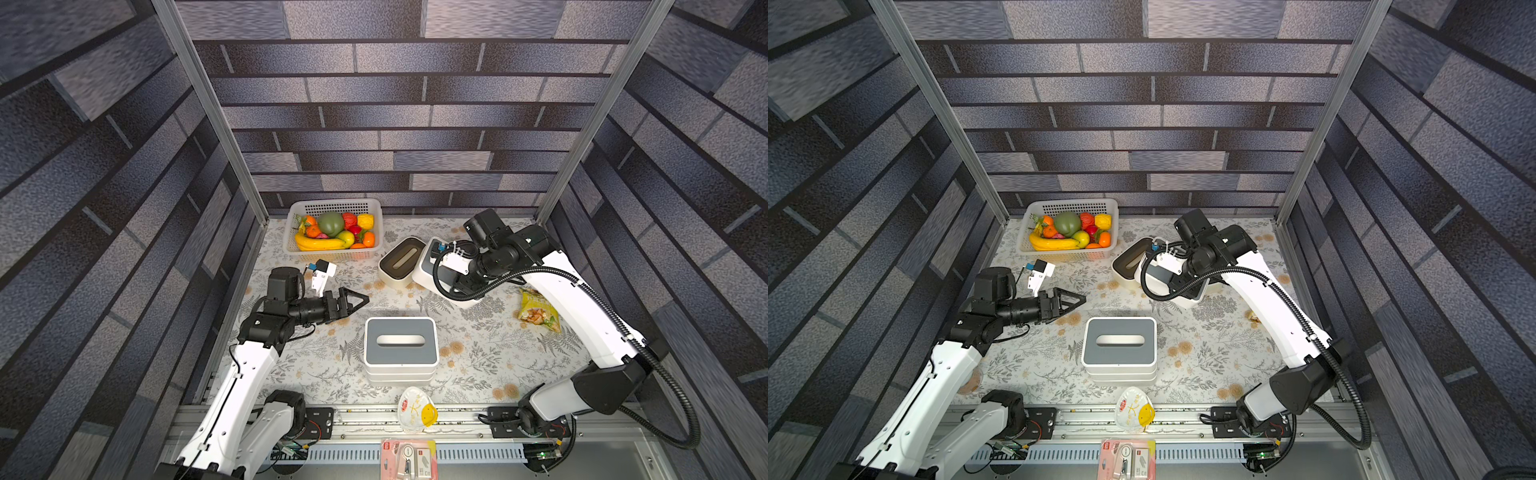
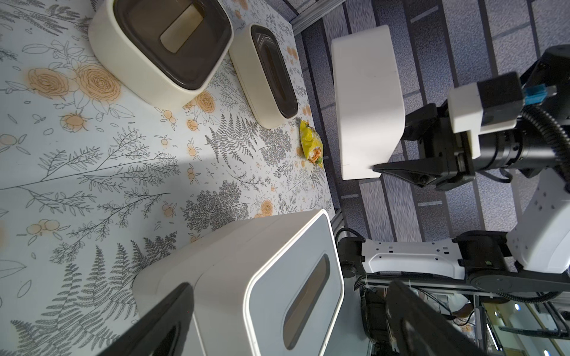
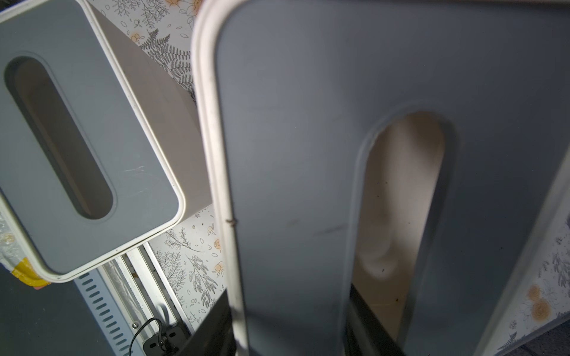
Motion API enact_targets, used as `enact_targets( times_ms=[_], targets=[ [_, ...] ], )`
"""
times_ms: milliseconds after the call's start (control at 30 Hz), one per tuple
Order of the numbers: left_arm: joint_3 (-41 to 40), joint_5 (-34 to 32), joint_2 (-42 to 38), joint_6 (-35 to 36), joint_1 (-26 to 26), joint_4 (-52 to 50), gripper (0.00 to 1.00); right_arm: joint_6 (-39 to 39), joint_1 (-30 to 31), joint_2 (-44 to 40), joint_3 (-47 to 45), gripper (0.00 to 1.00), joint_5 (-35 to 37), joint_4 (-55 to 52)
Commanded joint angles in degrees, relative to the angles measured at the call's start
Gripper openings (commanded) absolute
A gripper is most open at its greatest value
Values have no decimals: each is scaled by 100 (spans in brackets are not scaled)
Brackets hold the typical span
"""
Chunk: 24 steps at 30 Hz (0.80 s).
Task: Stack the tissue boxes
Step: Place the tissue box at the tissue box.
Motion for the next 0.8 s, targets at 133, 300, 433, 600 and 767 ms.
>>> enact_targets(
  times_ms=[133,300,433,600,767],
  targets=[
    [-90,487,-360,-315,388,-872,100,-478,296,56,510,47,128,-171],
    [-92,606,-635,-451,574,-1093,100,-628,559,312,874,47,225,-309],
    [-87,630,-817,-617,606,-1237,100,-639,846,604,1258,47,257,-500],
    [-98,696,-912,-765,629,-1500,100,-591,1219,847,1719,46,115,-778],
    [-171,676,-1133,-852,672,-1590,100,-458,1622,1025,2158,46,123,-1118]
  ],
)
